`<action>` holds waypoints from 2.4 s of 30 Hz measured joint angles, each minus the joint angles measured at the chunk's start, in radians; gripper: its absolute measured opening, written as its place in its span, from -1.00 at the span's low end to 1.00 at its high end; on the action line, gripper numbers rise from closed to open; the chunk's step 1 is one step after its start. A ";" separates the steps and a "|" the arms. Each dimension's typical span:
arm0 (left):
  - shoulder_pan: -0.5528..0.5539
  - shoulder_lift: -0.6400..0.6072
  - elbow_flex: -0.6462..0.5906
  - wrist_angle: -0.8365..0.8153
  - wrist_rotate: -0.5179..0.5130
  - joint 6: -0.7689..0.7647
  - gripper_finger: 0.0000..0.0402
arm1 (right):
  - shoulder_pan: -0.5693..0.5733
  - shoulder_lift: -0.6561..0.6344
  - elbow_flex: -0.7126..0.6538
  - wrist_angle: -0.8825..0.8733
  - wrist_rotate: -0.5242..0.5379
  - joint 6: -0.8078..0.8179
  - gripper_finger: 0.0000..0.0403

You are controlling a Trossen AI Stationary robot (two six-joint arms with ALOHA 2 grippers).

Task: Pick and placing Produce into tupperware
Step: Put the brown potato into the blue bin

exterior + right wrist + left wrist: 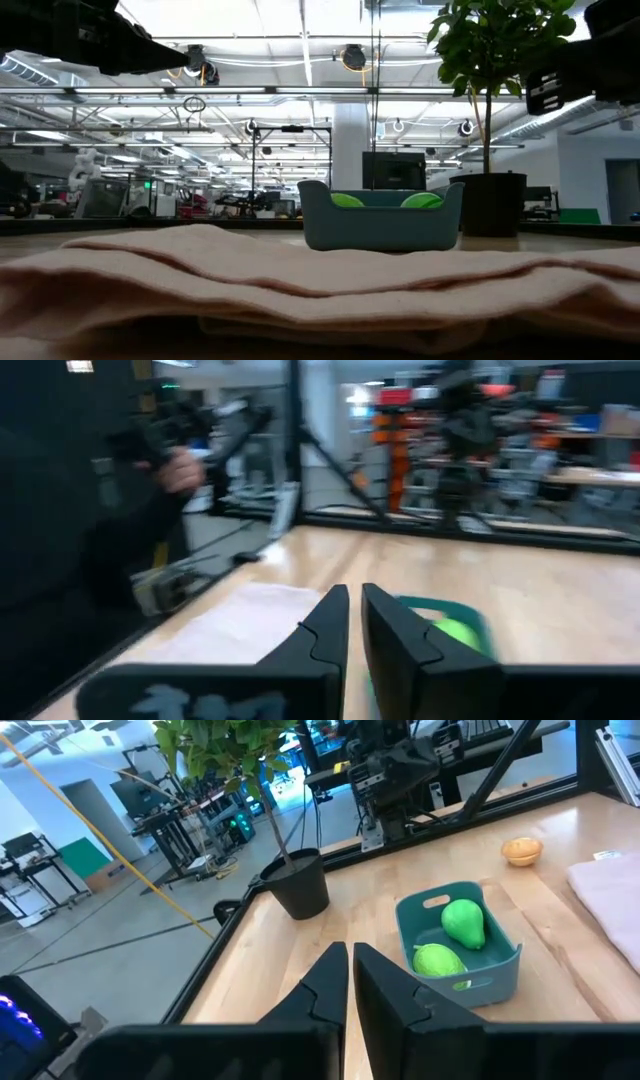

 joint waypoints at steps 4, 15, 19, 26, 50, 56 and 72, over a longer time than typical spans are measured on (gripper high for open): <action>0.000 0.000 0.000 0.000 0.000 0.000 -0.87 | 0.000 0.012 0.000 0.036 -0.027 0.025 -0.93; 0.000 0.000 0.000 0.000 0.000 0.000 -0.87 | 0.000 0.114 0.031 0.057 -0.055 0.066 -1.00; 0.000 0.000 0.000 0.000 0.000 0.001 -0.87 | 0.002 0.197 0.099 0.018 -0.055 0.058 -1.00; 0.000 0.000 0.000 -0.004 0.000 0.000 -0.87 | 0.042 0.340 0.206 -0.057 -0.055 0.049 -1.00; 0.000 0.000 0.000 -0.006 0.000 0.000 -0.87 | 0.198 0.738 0.600 -0.456 -0.051 0.217 -0.99; 0.000 0.000 0.000 -0.006 0.000 0.000 -0.87 | 0.215 0.824 0.628 -0.471 -0.050 0.295 -0.85; 0.000 0.000 0.000 -0.006 0.000 -0.005 -0.87 | 0.262 0.957 0.742 -0.590 -0.046 0.373 -0.41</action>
